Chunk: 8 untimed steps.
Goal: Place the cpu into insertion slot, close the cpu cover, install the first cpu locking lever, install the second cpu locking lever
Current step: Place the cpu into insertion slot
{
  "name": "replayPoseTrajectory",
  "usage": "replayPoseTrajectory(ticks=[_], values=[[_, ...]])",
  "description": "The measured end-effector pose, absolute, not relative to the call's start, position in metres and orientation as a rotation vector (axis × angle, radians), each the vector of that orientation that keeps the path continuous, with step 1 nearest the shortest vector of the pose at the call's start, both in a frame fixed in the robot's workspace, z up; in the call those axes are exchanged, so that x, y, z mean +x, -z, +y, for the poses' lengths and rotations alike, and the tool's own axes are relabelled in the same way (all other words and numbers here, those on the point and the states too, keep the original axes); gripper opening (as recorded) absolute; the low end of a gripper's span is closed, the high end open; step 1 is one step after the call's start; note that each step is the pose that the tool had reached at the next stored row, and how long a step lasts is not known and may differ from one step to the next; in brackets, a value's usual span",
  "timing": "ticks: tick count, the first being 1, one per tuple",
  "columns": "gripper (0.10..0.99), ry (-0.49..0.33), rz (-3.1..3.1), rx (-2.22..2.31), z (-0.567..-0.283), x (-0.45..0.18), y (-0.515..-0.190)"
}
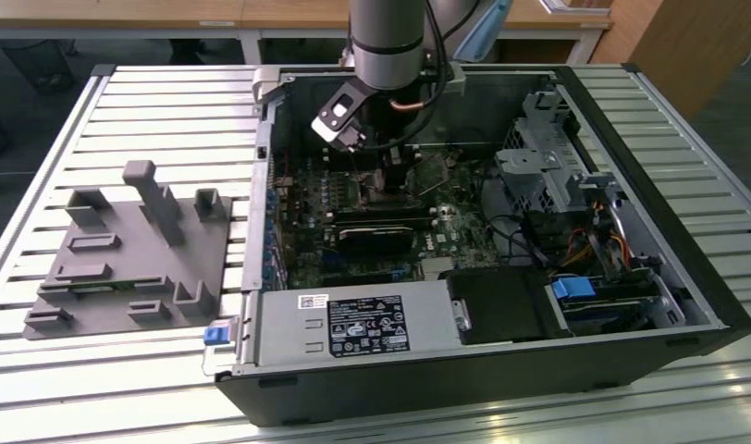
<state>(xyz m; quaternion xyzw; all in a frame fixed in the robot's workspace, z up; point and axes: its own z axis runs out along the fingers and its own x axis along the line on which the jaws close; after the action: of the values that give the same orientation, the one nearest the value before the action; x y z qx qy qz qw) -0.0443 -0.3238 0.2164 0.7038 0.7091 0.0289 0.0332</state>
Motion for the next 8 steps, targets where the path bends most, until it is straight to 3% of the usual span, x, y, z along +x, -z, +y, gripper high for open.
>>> replayPoseTrajectory(ticks=[8], values=[[0.541,-0.088,2.182,2.165,-0.3237,-0.0444,-0.2141]])
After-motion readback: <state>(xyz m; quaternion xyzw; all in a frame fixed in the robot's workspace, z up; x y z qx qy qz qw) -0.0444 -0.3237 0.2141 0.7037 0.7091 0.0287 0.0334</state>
